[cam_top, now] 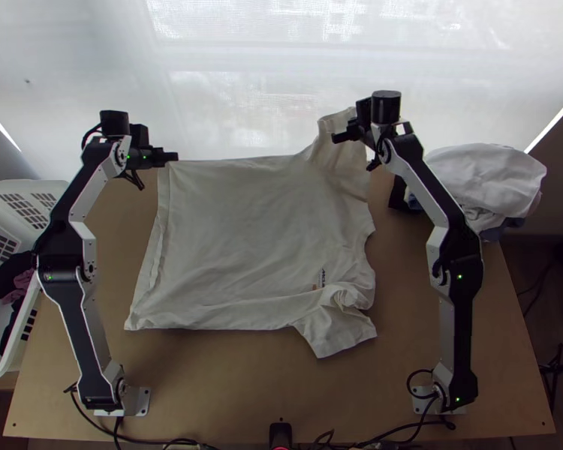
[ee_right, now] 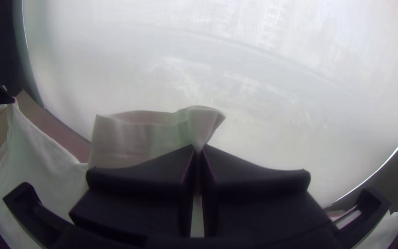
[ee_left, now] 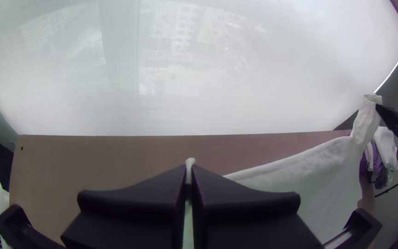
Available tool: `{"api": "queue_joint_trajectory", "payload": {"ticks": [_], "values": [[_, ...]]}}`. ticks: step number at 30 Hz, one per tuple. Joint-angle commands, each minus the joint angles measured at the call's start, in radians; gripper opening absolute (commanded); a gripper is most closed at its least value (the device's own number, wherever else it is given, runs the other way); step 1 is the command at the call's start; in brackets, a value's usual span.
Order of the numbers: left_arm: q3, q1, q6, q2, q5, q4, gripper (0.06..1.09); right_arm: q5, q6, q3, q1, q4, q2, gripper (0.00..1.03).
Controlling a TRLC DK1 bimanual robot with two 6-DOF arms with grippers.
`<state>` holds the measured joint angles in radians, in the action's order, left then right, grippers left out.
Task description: Fold the t-shirt
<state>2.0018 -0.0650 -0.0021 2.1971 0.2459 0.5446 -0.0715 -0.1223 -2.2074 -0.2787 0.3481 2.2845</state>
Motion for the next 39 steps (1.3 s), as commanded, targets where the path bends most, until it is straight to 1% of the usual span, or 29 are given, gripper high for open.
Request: {"api": "queue_joint_trajectory", "payload": {"ticks": [1, 8, 16, 23, 31, 39], "values": [[-0.19, -0.001, 0.01, -0.117, 0.003, -0.071, 0.09, 0.013, 0.012, 0.181, -0.013, 0.003, -0.14, 0.03], [-0.376, -0.001, 0.011, -0.223, 0.006, -0.14, 0.09, 0.022, 0.018, 0.42, -0.014, -0.058, -0.295, 0.02], [-0.508, 0.001, 0.008, -0.315, 0.015, -0.175, 0.09, 0.026, 0.018, 0.669, -0.019, -0.12, -0.459, 0.02], [-0.581, 0.001, -0.001, -0.381, 0.016, -0.19, 0.09, 0.03, 0.024, 0.808, -0.04, -0.13, -0.565, 0.02], [-0.666, -0.004, -0.003, -0.453, 0.016, -0.196, 0.09, 0.041, 0.052, 0.977, -0.053, -0.132, -0.695, 0.02], [-0.761, -0.01, 0.005, -0.52, 0.016, -0.206, 0.09, 0.052, 0.052, 1.141, -0.079, -0.133, -0.824, 0.02]]}}
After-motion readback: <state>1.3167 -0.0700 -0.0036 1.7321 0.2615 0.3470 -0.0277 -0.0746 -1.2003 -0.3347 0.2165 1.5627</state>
